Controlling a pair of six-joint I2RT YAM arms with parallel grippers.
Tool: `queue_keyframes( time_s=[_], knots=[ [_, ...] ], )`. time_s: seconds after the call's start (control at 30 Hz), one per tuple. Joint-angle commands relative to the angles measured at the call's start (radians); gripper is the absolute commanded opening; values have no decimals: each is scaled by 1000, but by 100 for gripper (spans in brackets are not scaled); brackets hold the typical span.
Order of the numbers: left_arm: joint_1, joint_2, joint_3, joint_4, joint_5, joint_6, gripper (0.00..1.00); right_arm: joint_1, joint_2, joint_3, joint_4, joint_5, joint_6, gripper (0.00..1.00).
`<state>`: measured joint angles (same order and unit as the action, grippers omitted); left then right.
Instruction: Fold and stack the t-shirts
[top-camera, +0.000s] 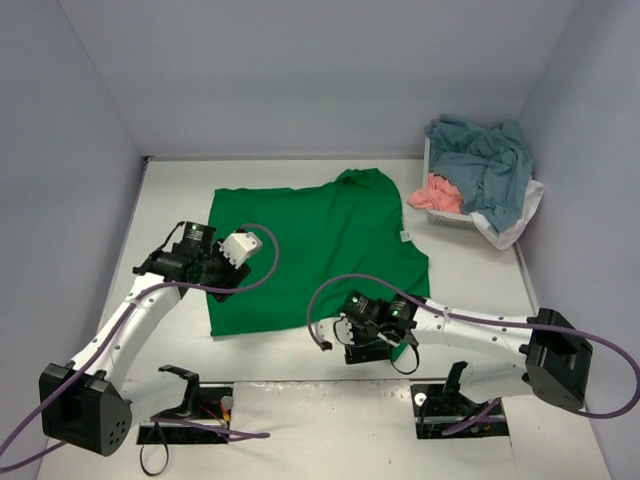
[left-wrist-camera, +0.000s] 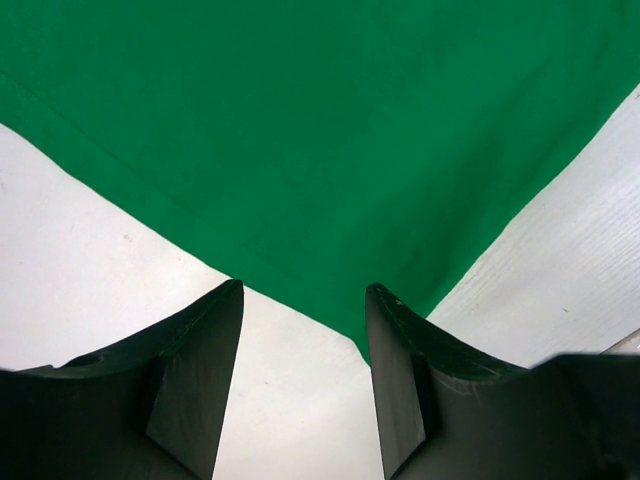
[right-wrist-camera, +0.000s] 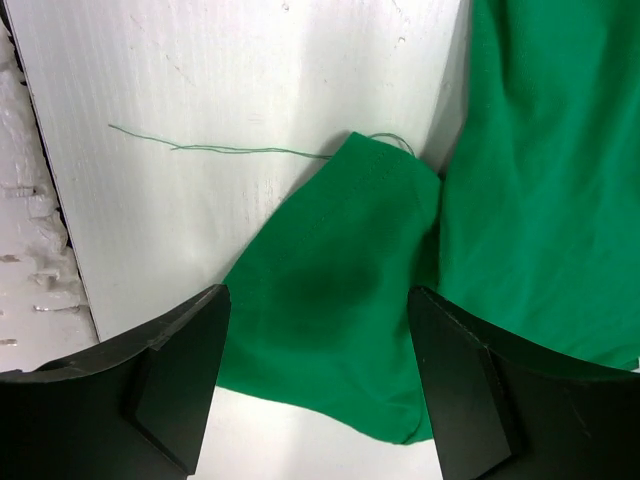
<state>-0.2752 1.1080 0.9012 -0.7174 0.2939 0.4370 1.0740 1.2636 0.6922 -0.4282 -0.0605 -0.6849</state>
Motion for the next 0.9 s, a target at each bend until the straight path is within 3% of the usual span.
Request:
queue_keyframes(
  time_s=[0.0,0.37,0.5,0.67,0.7,0.87],
  knots=[
    [-12,9,64,7,-10,-1,47,-6,13,3,-3,-6,7,68],
    [-33,88,58,65,-12,-11,47,-57,94,-19,2,-70,-36,63],
    [-38,93,58,67,-1,-9,47,-60,143,-3,3,-101,-28,42],
    [-42,96,64,24,42,12,47,-65,184,9,11,-119,-19,23],
    [-44,95,67,-3,65,17,47,-68,186,10,11,-121,-15,14],
    [-68,69,62,-111,123,89,47,-100,168,23,17,-122,-4,1]
  ],
)
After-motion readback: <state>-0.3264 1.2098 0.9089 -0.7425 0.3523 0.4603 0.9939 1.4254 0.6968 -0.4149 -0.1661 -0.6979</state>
